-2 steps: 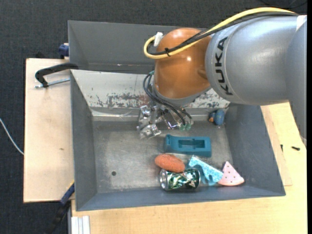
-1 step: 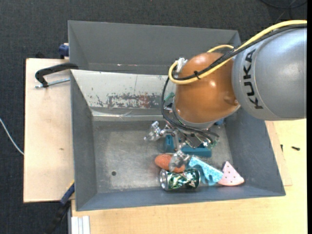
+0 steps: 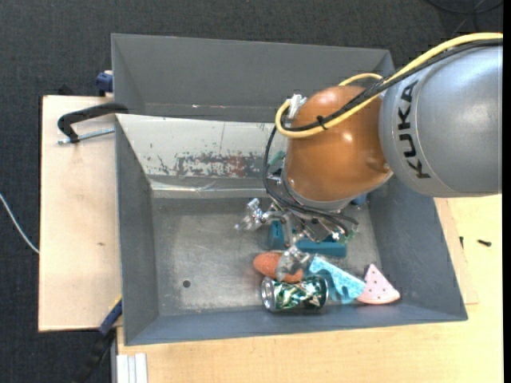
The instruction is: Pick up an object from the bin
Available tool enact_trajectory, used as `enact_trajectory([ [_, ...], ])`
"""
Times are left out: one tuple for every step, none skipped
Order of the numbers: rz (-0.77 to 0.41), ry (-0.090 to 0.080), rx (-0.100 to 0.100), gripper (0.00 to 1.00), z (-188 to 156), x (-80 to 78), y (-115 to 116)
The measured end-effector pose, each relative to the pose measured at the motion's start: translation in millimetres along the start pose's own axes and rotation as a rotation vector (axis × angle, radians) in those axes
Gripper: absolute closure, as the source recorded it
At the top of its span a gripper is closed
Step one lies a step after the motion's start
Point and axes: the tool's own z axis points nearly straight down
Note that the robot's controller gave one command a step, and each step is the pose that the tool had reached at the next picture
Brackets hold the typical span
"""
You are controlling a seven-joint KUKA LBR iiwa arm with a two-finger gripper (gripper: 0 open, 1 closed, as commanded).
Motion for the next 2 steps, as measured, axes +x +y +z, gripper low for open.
enact_trajectory([
  [-0.107,-0.025,0.010,1.00,94.8,35.9,-40.4],
  [-0.106,-0.025,0.010,1.00,94.9,35.9,-40.4],
])
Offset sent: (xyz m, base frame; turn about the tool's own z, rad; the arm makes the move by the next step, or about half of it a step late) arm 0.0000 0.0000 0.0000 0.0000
